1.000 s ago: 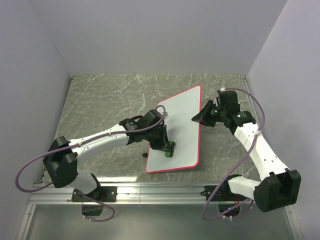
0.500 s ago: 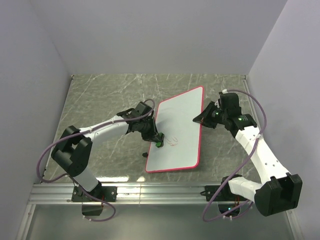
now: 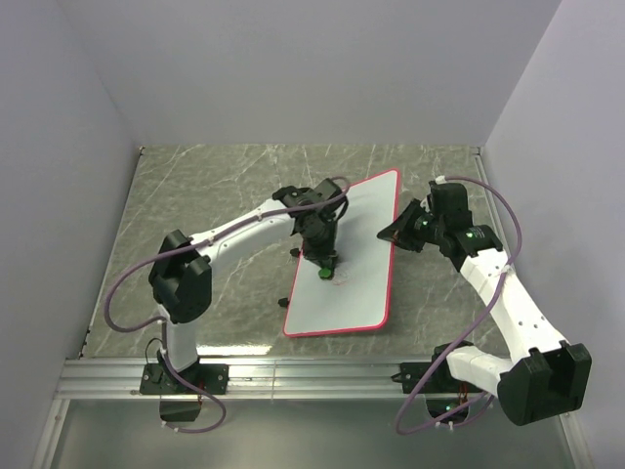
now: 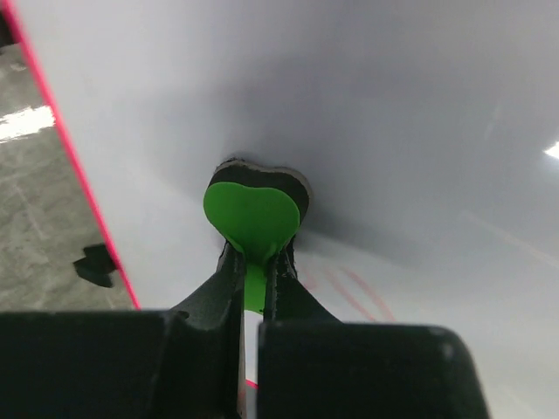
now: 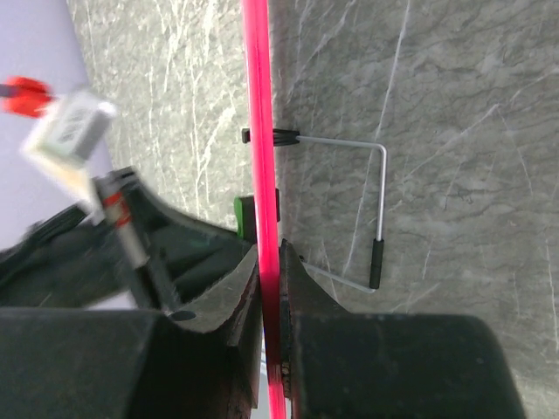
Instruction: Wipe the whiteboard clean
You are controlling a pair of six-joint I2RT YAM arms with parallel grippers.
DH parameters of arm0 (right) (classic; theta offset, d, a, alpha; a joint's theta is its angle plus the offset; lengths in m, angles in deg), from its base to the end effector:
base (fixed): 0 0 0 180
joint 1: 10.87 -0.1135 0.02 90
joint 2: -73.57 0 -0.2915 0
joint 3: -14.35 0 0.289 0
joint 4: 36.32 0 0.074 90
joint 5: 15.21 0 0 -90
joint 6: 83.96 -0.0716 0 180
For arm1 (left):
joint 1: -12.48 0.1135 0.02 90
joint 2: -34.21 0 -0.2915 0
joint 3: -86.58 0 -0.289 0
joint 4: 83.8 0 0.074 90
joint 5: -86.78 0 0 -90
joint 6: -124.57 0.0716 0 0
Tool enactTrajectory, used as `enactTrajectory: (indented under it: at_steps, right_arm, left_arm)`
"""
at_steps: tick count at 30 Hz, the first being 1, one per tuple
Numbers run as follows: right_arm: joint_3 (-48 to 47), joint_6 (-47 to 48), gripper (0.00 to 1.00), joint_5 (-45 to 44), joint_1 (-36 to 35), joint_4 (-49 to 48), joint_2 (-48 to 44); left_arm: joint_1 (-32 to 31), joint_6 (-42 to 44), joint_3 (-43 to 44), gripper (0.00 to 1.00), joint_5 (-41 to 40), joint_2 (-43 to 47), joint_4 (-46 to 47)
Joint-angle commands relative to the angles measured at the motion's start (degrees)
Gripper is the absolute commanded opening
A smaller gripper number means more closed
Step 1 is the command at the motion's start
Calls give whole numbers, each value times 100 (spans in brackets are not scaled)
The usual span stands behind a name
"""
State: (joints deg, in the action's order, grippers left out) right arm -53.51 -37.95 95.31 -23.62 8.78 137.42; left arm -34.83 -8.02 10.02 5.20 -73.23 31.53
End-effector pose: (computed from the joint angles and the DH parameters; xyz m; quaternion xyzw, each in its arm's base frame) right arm 0.2735 0.0876 0.3027 0.1702 0.8825 0.3362 0.2814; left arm 0.2963 -0.3367 0.2365 0.0539 0.9787 -0.1815 0.0797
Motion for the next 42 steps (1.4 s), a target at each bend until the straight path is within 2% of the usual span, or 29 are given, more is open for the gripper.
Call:
enactTrajectory:
  at_steps: [1, 5, 11, 14, 19, 24, 27, 30, 34, 36, 37, 42]
  right_arm:
    - [86, -137, 0, 93, -210, -16, 30]
    - [51, -101, 0, 32, -210, 10, 83]
    - [51, -75, 0, -21, -210, 19, 153]
    - [68, -92, 0, -30, -201, 10, 162]
    - [-20, -66, 0, -74, -201, 89, 189]
    - [-73, -75, 0, -91, -210, 107, 206]
    - [-73, -84, 0, -83, -210, 98, 189]
    - [-107, -66, 0, -100, -201, 124, 198]
    - [-143, -66, 0, -126, -210, 151, 233]
    - [-143, -92, 0, -135, -201, 142, 224]
    - [-134, -101, 0, -144, -201, 124, 215]
    - [-20, -145, 0, -188, -210, 115, 128]
  left_arm:
    - [-806, -214, 986, 0, 915, -462, 435]
    - [-982, -522, 1172, 0, 1240, -340, 513]
    - [-982, -716, 716, 0, 1320, 73, 715]
    - [-912, -698, 198, 0, 1284, 336, 996]
    - [-596, -698, -1313, 0, 1434, 767, 1550]
    - [28, -558, -2744, 0, 1408, 1225, 2033]
    - [467, -435, -3230, 0, 1346, 1217, 2209]
    - [758, -215, -3267, 0, 1311, 1024, 2307]
    - [864, 75, -2749, 0, 978, 882, 1799]
    - [916, 128, -2372, 0, 776, 1049, 1587]
    - [960, 111, -2248, 0, 427, 1145, 1473]
    - [1767, -4, -1711, 0, -209, 2041, 875]
